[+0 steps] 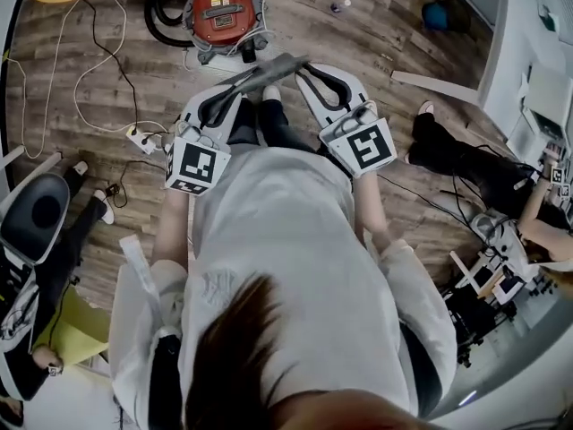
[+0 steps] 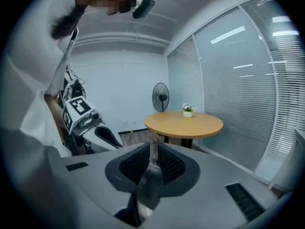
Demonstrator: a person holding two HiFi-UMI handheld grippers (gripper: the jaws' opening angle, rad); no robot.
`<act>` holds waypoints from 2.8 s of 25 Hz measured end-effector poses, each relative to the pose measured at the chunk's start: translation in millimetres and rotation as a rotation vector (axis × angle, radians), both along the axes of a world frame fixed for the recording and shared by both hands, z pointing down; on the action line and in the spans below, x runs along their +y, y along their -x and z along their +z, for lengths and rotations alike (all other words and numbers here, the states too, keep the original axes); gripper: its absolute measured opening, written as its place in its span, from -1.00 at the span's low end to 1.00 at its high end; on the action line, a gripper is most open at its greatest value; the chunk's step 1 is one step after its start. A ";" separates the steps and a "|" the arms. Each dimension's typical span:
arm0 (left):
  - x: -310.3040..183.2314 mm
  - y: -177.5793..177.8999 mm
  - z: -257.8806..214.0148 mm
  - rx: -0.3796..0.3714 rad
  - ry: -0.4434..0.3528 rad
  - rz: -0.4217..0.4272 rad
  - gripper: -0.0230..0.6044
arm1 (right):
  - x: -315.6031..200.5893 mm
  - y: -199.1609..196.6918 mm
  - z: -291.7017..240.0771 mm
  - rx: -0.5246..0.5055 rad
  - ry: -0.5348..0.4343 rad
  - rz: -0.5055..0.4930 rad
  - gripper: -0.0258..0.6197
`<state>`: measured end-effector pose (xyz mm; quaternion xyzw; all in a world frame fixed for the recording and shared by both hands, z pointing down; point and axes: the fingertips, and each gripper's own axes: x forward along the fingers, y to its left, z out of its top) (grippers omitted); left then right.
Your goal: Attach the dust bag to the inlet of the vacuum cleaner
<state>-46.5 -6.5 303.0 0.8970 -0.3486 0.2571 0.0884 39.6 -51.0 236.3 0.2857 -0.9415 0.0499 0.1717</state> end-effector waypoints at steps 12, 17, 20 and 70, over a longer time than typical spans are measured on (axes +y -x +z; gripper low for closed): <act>17.2 -44.0 124.4 -0.081 0.055 0.235 -0.80 | 47.6 22.2 178.6 0.562 0.088 -0.453 -0.45; 18.5 -52.9 172.1 -0.149 0.039 0.297 -0.80 | 52.6 20.0 242.7 0.706 0.114 -0.577 -0.50; 18.2 -53.9 198.5 -0.168 0.049 0.300 -0.80 | 51.6 21.3 273.1 0.749 0.097 -0.622 -0.65; -48.0 -26.1 476.7 -0.459 0.282 0.277 -0.76 | -9.8 39.3 531.9 0.734 0.213 -0.659 -0.83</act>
